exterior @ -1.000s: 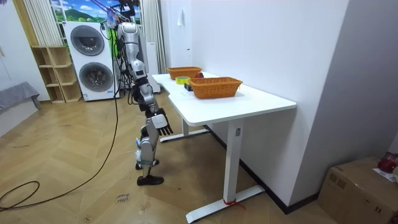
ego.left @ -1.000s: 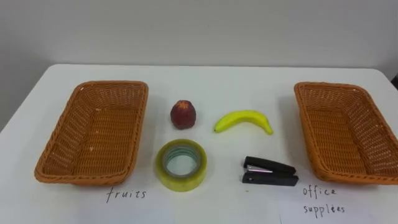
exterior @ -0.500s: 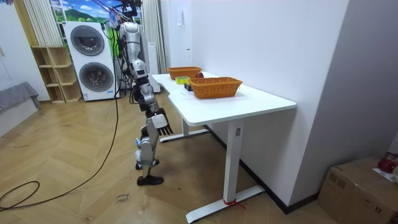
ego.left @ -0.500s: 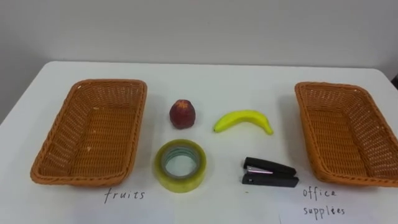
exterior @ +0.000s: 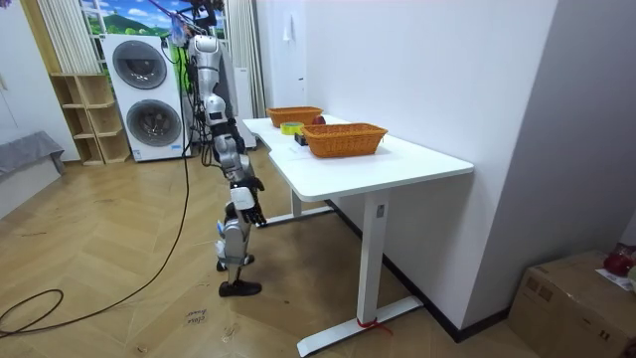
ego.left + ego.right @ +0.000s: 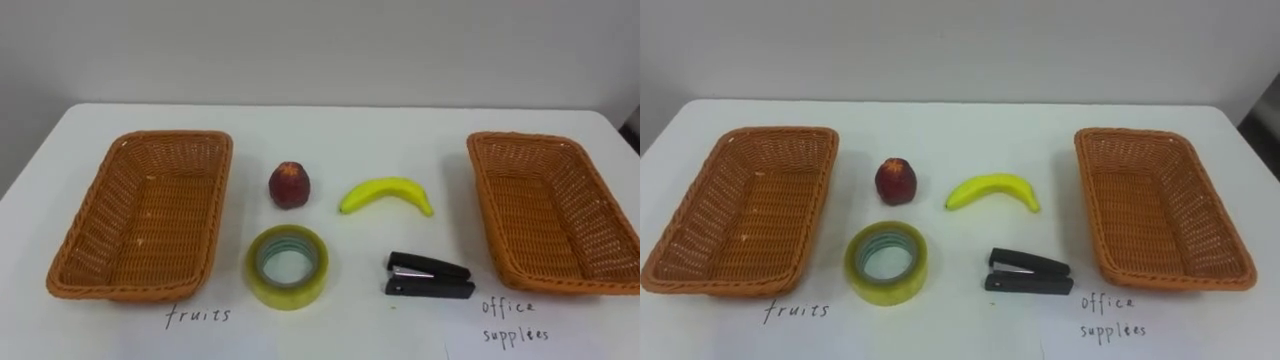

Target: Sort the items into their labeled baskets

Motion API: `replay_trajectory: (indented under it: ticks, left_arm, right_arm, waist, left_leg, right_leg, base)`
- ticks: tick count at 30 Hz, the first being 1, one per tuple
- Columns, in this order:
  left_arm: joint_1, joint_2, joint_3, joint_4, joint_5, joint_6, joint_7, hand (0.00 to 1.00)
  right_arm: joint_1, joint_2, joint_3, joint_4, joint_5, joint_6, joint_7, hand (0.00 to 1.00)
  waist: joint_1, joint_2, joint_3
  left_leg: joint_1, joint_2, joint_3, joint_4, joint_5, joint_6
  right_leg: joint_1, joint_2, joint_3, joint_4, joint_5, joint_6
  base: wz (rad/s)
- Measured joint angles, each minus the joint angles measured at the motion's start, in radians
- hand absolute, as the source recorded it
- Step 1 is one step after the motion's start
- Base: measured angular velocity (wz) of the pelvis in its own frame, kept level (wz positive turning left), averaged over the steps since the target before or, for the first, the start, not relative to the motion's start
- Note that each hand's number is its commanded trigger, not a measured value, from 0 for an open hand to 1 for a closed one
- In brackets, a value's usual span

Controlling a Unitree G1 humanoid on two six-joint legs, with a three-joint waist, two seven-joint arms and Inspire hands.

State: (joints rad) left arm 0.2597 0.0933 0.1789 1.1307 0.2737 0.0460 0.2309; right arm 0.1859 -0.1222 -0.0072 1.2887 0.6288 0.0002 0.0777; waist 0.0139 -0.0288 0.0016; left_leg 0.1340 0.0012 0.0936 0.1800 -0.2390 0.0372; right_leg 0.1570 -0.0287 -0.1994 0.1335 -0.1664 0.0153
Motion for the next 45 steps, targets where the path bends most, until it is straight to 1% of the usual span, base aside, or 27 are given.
replay_trajectory:
  ticks: [1, 5, 7, 8, 10, 11, 13, 14, 15, 17, 19, 20, 22, 23, 25, 26, 28, 29, 30, 31, 32, 34, 36, 38, 41, 43, 45]
  left_arm:
    - [0.003, 0.001, 0.012, 0.0, -0.004, 0.0, 0.0, 0.0]
    - [0.0, 0.01, 0.038, -0.003, -0.008, 0.0, 0.001, 0.0]
    - [0.0, 0.014, 0.055, -0.027, -0.007, -0.001, 0.002, 0.0]
    - [0.002, 0.016, 0.058, -0.032, -0.007, -0.003, 0.003, 0.0]
    - [0.007, 0.033, 0.072, -0.04, -0.007, -0.003, 0.003, 0.0]
    - [0.008, 0.036, 0.08, -0.045, -0.007, -0.004, 0.004, 0.0]
    - [0.016, 0.05, 0.115, -0.051, -0.007, -0.009, 0.008, 0.0]
    - [0.016, 0.054, 0.117, -0.051, -0.007, -0.011, 0.013, 0.0]
    - [0.018, 0.061, 0.117, -0.051, -0.007, -0.014, 0.024, 0.0]
    - [0.029, 0.071, 0.122, -0.051, -0.007, -0.021, 0.028, 0.0]
    - [0.024, 0.08, 0.122, -0.051, -0.007, -0.033, 0.042, 0.0]
    - [0.024, 0.08, 0.123, -0.051, -0.007, -0.037, 0.045, 0.0]
    - [0.025, 0.08, 0.124, -0.05, -0.007, -0.046, 0.047, 0.0]
    - [0.026, 0.08, 0.124, -0.05, -0.007, -0.046, 0.047, 0.0]
    - [0.037, 0.08, 0.124, -0.052, -0.007, -0.048, 0.047, 0.0]
    - [0.04, 0.08, 0.124, -0.053, -0.007, -0.048, 0.047, 0.0]
    - [0.046, 0.08, 0.124, -0.072, -0.008, -0.049, 0.046, 0.0]
    - [0.048, 0.08, 0.125, -0.079, -0.008, -0.051, 0.046, 0.0]
    - [0.051, 0.08, 0.125, -0.089, -0.009, -0.053, 0.046, 0.0]
    - [0.051, 0.079, 0.125, -0.1, -0.008, -0.053, 0.045, 0.0]
    - [0.052, 0.079, 0.125, -0.109, -0.008, -0.053, 0.045, 0.0]
    - [0.063, 0.076, 0.123, -0.138, -0.006, -0.054, 0.044, 0.0]
    - [0.055, 0.077, 0.118, -0.14, -0.007, -0.054, 0.044, 0.0]
    - [0.055, 0.078, 0.101, -0.139, -0.009, -0.054, 0.044, 0.0]
    - [0.055, 0.077, 0.078, -0.138, -0.01, -0.054, 0.041, 0.0]
    - [0.055, 0.076, 0.066, -0.137, -0.008, -0.054, 0.041, 0.0]
    - [0.054, 0.076, 0.065, -0.138, -0.008, -0.054, 0.04, 0.0]
  right_arm:
    - [0.001, 0.0, -0.021, 0.001, 0.007, 0.004, -0.008, 0.0]
    - [0.024, -0.003, -0.085, 0.001, 0.054, 0.017, -0.045, 0.0]
    - [0.04, -0.005, -0.143, -0.013, 0.079, 0.022, -0.071, 0.0]
    - [0.042, -0.005, -0.157, -0.015, 0.079, 0.022, -0.08, 0.0]
    - [0.056, -0.01, -0.231, -0.028, 0.099, 0.024, -0.113, 0.0]
    - [0.059, -0.01, -0.259, -0.037, 0.107, 0.024, -0.123, 0.0]
    - [0.062, -0.022, -0.338, -0.069, 0.132, 0.023, -0.162, 0.0]
    - [0.065, -0.025, -0.352, -0.083, 0.132, 0.023, -0.173, 0.0]
    - [0.067, -0.033, -0.377, -0.108, 0.132, 0.023, -0.201, 0.0]
    - [0.073, -0.047, -0.415, -0.161, 0.151, 0.022, -0.24, 0.0]
    - [0.068, -0.064, -0.457, -0.226, 0.179, 0.005, -0.302, 0.0]
    - [0.07, -0.068, -0.465, -0.246, 0.187, 0.002, -0.321, 0.0]
    - [0.076, -0.071, -0.517, -0.327, 0.227, -0.019, -0.4, 0.0]
    - [0.073, -0.072, -0.529, -0.348, 0.233, -0.024, -0.418, 0.0]
    - [0.08, -0.078, -0.536, -0.43, 0.237, -0.047, -0.496, 0.0]
    - [0.079, -0.079, -0.537, -0.448, 0.236, -0.053, -0.514, 0.0]
    - [0.074, -0.08, -0.562, -0.527, 0.232, -0.069, -0.591, 0.0]
    - [0.073, -0.081, -0.566, -0.544, 0.232, -0.077, -0.609, 0.0]
    - [0.069, -0.086, -0.566, -0.571, 0.235, -0.095, -0.644, 0.0]
    - [0.065, -0.092, -0.566, -0.603, 0.236, -0.102, -0.677, 0.0]
    - [0.065, -0.093, -0.566, -0.62, 0.236, -0.107, -0.692, 0.0]
    - [0.063, -0.094, -0.567, -0.722, 0.226, -0.115, -0.767, 0.0]
    - [0.052, -0.102, -0.566, -0.764, 0.225, -0.133, -0.811, 0.0]
    - [0.046, -0.106, -0.562, -0.806, 0.208, -0.136, -0.858, 0.0]
    - [0.047, -0.107, -0.561, -0.907, 0.128, -0.138, -0.939, 0.0]
    - [0.033, -0.11, -0.56, -0.96, 0.03, -0.15, -0.989, 0.0]
    - [0.031, -0.111, -0.56, -1.005, -0.053, -0.154, -1.019, 0.0]
  waist:
    - [-0.011, -0.004, 0.0007]
    - [-0.035, -0.02, 0.0006]
    - [-0.04, -0.024, -0.0001]
    - [-0.043, -0.025, 0.0003]
    - [-0.06, -0.029, -0.0009]
    - [-0.065, -0.029, -0.0009]
    - [-0.071, -0.029, -0.0012]
    - [-0.075, -0.031, -0.0023]
    - [-0.086, -0.033, -0.0025]
    - [-0.092, -0.033, -0.0017]
    - [-0.1, -0.036, -0.0014]
    - [-0.101, -0.036, -0.0015]
    - [-0.102, -0.038, -0.0016]
    - [-0.099, -0.04, -0.002]
    - [-0.101, -0.043, -0.004]
    - [-0.102, -0.044, -0.0043]
    - [-0.103, -0.047, -0.0052]
    - [-0.103, -0.048, -0.0052]
    - [-0.102, -0.049, -0.0054]
    - [-0.102, -0.049, -0.0057]
    - [-0.102, -0.049, -0.0057]
    - [-0.101, -0.045, -0.0057]
    - [-0.101, -0.045, -0.0052]
    - [-0.102, -0.045, -0.0052]
    - [-0.098, -0.045, -0.004]
    - [-0.094, -0.045, -0.0038]
    - [-0.093, -0.045, -0.0039]
  left_leg:
    - [0.0, 0.0, 0.0, 0.0, 0.0, 0.0]
    - [0.0, 0.0, 0.001, 0.0, 0.0, 0.0]
    - [-0.003, 0.002, 0.012, 0.0, 0.0, 0.0]
    - [-0.004, 0.002, 0.014, -0.001, 0.0, 0.0]
    - [-0.002, 0.002, 0.023, -0.003, 0.0, 0.0]
    - [0.0, 0.002, 0.029, -0.005, 0.0, 0.0]
    - [0.002, 0.002, 0.044, -0.014, 0.0, 0.0]
    - [0.002, 0.002, 0.045, -0.014, 0.0, 0.0]
    - [0.004, 0.003, 0.049, -0.014, 0.0, 0.0]
    - [0.016, 0.007, 0.064, -0.018, -0.001, 0.002]
    - [0.014, 0.007, 0.066, -0.021, -0.003, 0.003]
    - [0.013, 0.007, 0.066, -0.022, -0.003, 0.004]
    - [0.014, 0.006, 0.067, -0.024, -0.003, 0.004]
    - [0.014, 0.005, 0.068, -0.024, -0.003, 0.004]
    - [0.016, 0.006, 0.069, -0.024, -0.003, 0.004]
    - [0.016, 0.006, 0.069, -0.024, -0.003, 0.004]
    - [0.013, 0.006, 0.071, -0.022, -0.003, 0.004]
    - [0.011, 0.005, 0.071, -0.022, -0.003, 0.004]
    - [0.007, 0.005, 0.071, -0.02, -0.003, 0.004]
    - [-0.001, 0.005, 0.071, -0.018, -0.003, 0.004]
    - [-0.004, 0.005, 0.071, -0.018, -0.002, 0.005]
    - [-0.013, 0.005, 0.072, -0.018, -0.002, 0.005]
    - [-0.017, 0.005, 0.072, -0.018, -0.001, 0.006]
    - [-0.016, 0.005, 0.071, -0.018, -0.001, 0.006]
    - [-0.016, 0.004, 0.069, -0.021, -0.001, 0.006]
    - [-0.016, 0.005, 0.069, -0.021, -0.001, 0.006]
    - [-0.017, 0.004, 0.069, -0.018, -0.001, 0.006]
  right_leg:
    - [0.0, 0.0, 0.001, 0.0, 0.0, 0.0]
    - [-0.002, 0.0, 0.002, 0.0, -0.001, 0.001]
    - [-0.014, 0.001, 0.012, 0.004, -0.001, 0.0]
    - [-0.017, 0.002, 0.013, 0.004, -0.001, 0.0]
    - [-0.019, 0.003, 0.023, 0.004, -0.001, 0.0]
    - [-0.02, 0.004, 0.029, 0.005, -0.001, 0.0]
    - [-0.03, 0.006, 0.046, 0.011, -0.001, 0.0]
    - [-0.03, 0.006, 0.049, 0.016, -0.001, 0.0]
    - [-0.031, 0.006, 0.055, 0.02, -0.001, 0.0]
    - [-0.029, 0.008, 0.064, 0.024, 0.0, 0.0]
    - [-0.037, 0.006, 0.065, 0.035, 0.0, 0.0]
    - [-0.038, 0.006, 0.064, 0.038, 0.0, 0.0]
    - [-0.039, 0.004, 0.063, 0.038, 0.0, 0.001]
    - [-0.039, 0.004, 0.063, 0.038, 0.0, 0.001]
    - [-0.044, 0.004, 0.063, 0.038, 0.0, 0.001]
    - [-0.045, 0.005, 0.064, 0.038, 0.0, 0.001]
    - [-0.048, 0.004, 0.064, 0.037, -0.001, 0.001]
    - [-0.049, 0.004, 0.064, 0.037, -0.001, 0.001]
    - [-0.054, 0.004, 0.066, 0.038, -0.001, 0.001]
    - [-0.06, 0.003, 0.066, 0.038, -0.001, 0.001]
    - [-0.063, 0.003, 0.066, 0.039, -0.001, 0.001]
    - [-0.073, 0.003, 0.068, 0.048, -0.001, 0.001]
    - [-0.076, 0.003, 0.067, 0.052, -0.001, 0.001]
    - [-0.074, 0.004, 0.065, 0.052, -0.001, 0.001]
    - [-0.075, 0.004, 0.064, 0.051, -0.001, 0.001]
    - [-0.077, 0.004, 0.063, 0.051, -0.001, 0.001]
    - [-0.083, 0.004, 0.063, 0.052, -0.001, 0.001]
  base:
    - [0.0]
    - [0.0]
    - [-0.13]
    - [-0.12]
    - [-0.1]
    - [-0.22]
    - [-0.23]
    - [-0.13]
    - [-0.19]
    - [-0.21]
    - [-0.04]
    - [0.0]
    - [0.0]
    - [0.0]
    - [0.0]
    - [0.0]
    - [0.0]
    - [0.0]
    - [0.0]
    - [0.0]
    - [0.0]
    - [0.0]
    - [0.0]
    - [0.0]
    - [0.0]
    - [0.0]
    - [0.0]
